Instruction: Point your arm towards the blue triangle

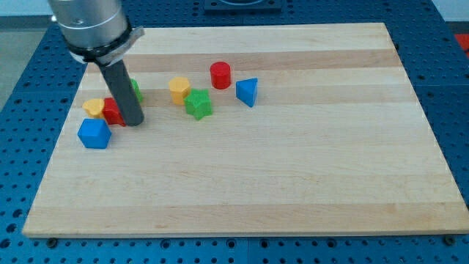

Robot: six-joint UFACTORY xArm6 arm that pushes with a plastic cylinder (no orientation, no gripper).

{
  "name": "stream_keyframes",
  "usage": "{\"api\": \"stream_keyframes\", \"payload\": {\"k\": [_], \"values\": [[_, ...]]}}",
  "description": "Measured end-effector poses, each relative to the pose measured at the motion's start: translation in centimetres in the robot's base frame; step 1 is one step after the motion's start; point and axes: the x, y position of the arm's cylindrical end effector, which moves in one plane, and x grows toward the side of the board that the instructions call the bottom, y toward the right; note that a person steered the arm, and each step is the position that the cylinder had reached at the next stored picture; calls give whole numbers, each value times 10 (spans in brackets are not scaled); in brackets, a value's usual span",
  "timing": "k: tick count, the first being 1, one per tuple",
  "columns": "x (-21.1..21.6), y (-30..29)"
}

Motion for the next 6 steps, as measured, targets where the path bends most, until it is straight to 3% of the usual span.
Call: {"api": "stream_keyframes", "payload": {"k": [1, 4, 6], "values": [[3, 12], [40, 159], [2, 248]]}}
